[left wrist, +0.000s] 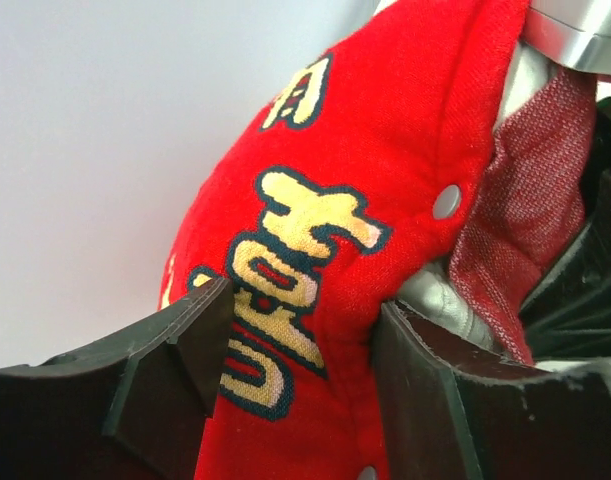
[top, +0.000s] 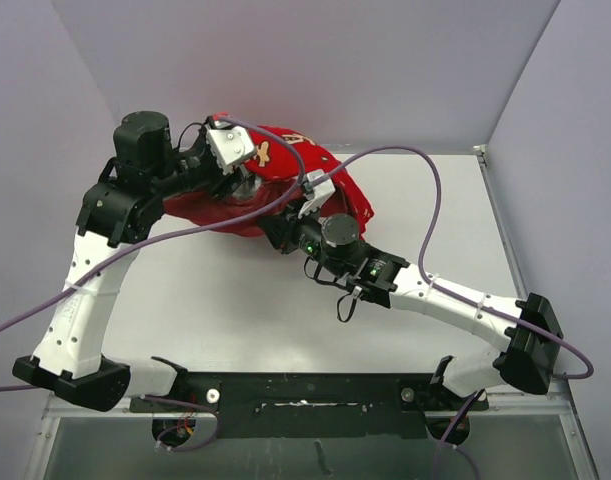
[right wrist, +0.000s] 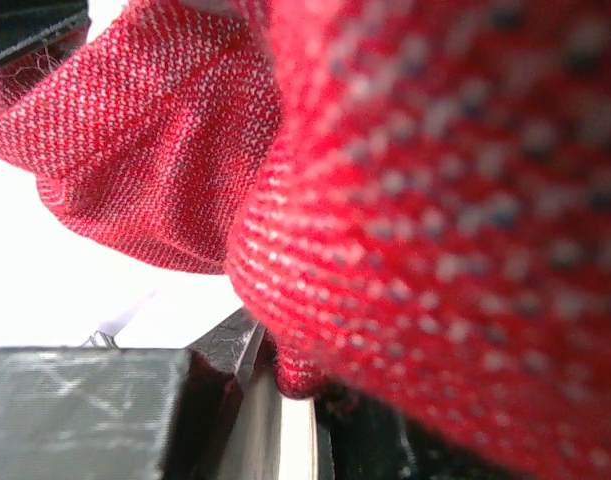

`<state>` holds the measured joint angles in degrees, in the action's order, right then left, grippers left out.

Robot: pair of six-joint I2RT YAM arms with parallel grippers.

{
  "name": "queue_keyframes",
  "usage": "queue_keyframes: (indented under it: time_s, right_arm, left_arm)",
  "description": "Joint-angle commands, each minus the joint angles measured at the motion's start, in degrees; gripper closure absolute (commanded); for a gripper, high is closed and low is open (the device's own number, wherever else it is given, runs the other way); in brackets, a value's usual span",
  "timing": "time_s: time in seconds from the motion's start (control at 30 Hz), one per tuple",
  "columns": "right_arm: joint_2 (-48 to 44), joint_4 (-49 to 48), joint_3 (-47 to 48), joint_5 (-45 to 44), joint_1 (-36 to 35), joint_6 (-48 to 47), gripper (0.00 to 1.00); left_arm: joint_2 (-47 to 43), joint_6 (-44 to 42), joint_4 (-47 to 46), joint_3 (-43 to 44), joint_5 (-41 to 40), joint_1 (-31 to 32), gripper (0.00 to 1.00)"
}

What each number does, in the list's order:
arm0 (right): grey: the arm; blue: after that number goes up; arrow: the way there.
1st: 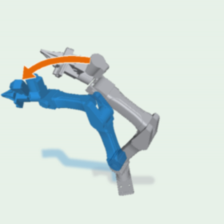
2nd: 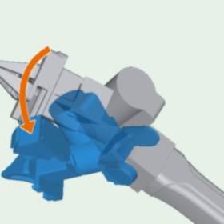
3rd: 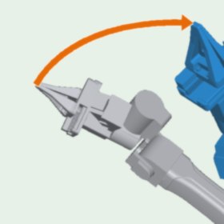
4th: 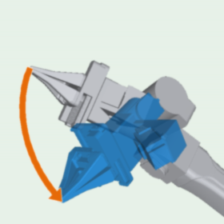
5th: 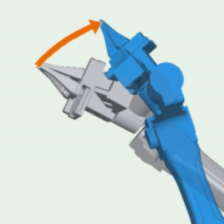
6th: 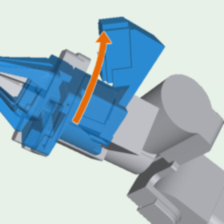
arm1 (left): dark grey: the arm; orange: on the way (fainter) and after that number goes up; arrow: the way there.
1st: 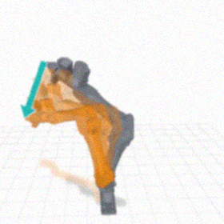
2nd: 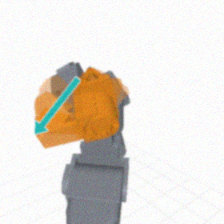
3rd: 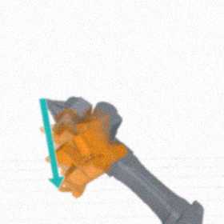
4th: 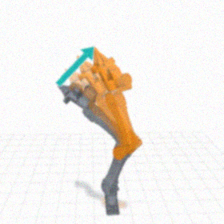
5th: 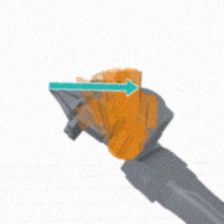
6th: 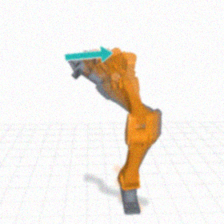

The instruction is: Remove the pillowcase from the pillow

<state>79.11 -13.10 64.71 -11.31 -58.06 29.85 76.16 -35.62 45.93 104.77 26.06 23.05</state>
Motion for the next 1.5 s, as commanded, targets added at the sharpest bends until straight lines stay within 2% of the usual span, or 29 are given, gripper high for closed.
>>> queue_keyframes:
  time_s: [0.0,0.1,0.3,0.53,0.77,0.8,0.83,0.87,0.9,0.93,0.97,1.0,1.07,1.13,1.2,1.37,1.47]
  right_arm:
    - [-1.0,-6.7,4.7,0.3,-1.4,-1.2,1.00]
    - [-0.6,-6.6,5.0,0.4,-1.7,-1.1,1.00]
    - [0.4,-6.3,6.0,0.9,-1.9,-1.0,1.00]
    - [0.5,-5.6,6.1,0.7,-2.3,-1.0,1.00]
    - [-1.2,-4.5,5.4,-1.5,-2.2,-0.5,1.00]
    - [-1.6,-3.8,5.3,-2.6,-2.1,-0.1,1.00]
    - [-2.0,-3.2,5.3,-4.1,-2.1,0.6,0.95]
    - [-2.4,-2.4,5.2,-6.7,-2.2,1.4,0.85]
    - [-3.1,-0.9,5.5,-9.3,-2.5,2.6,0.70]
    - [-3.6,1.7,6.1,-13.5,-3.0,4.6,0.56]
    - [-4.4,4.5,6.6,-17.9,-4.3,5.9,0.47]
    - [-5.2,5.0,6.6,-23.3,-6.6,5.5,0.40]
    - [-6.7,-0.3,5.2,-32.3,-12.8,-0.3,0.32]
    - [-7.4,-5.2,4.7,-39.0,-18.1,-4.9,0.27]
    - [-8.2,-7.6,4.2,-45.7,-22.1,-5.6,0.27]
    - [-12.2,-13.5,-1.9,-58.0,-27.0,2.8,0.28]
    - [-12.7,-13.9,-2.5,-60.4,-26.9,6.4,0.29]
  left_arm:
    - [-3.3,0.1,-12.0,-2.6,-2.9,0.5,0.46]
    - [-6.4,-3.6,-19.3,-7.8,-5.1,0.9,0.50]
    - [-8.7,-8.2,-32.1,-14.7,-12.8,2.1,0.65]
    - [-11.7,-9.4,-47.2,-20.5,-13.3,2.1,0.62]
    - [-11.6,-9.9,-52.6,-20.7,-14.9,2.1,0.64]
    - [-11.1,-9.8,-52.0,-19.9,-15.7,2.1,0.69]
    - [-10.3,-9.1,-50.1,-18.6,-16.3,2.1,0.79]
    - [-9.2,-7.1,-46.1,-16.4,-16.2,2.1,0.90]
    - [-7.6,-5.3,-39.0,-12.7,-14.9,2.1,0.97]
    - [-5.6,-2.5,-31.8,-8.4,-13.3,2.1,1.00]
    - [-3.1,0.7,-25.3,-4.6,-11.1,1.8,1.00]
    - [-1.4,3.3,-19.2,-1.3,-8.3,1.6,1.00]
    - [1.7,8.3,-10.1,4.4,-2.1,1.6,1.00]
    - [4.4,13.7,-5.0,9.1,2.9,1.6,1.00]
    - [7.5,18.4,-0.6,14.2,8.3,1.5,1.00]
    - [15.8,24.7,10.9,27.9,18.2,1.4,1.00]
    - [16.5,25.9,12.0,29.4,19.3,1.5,1.00]
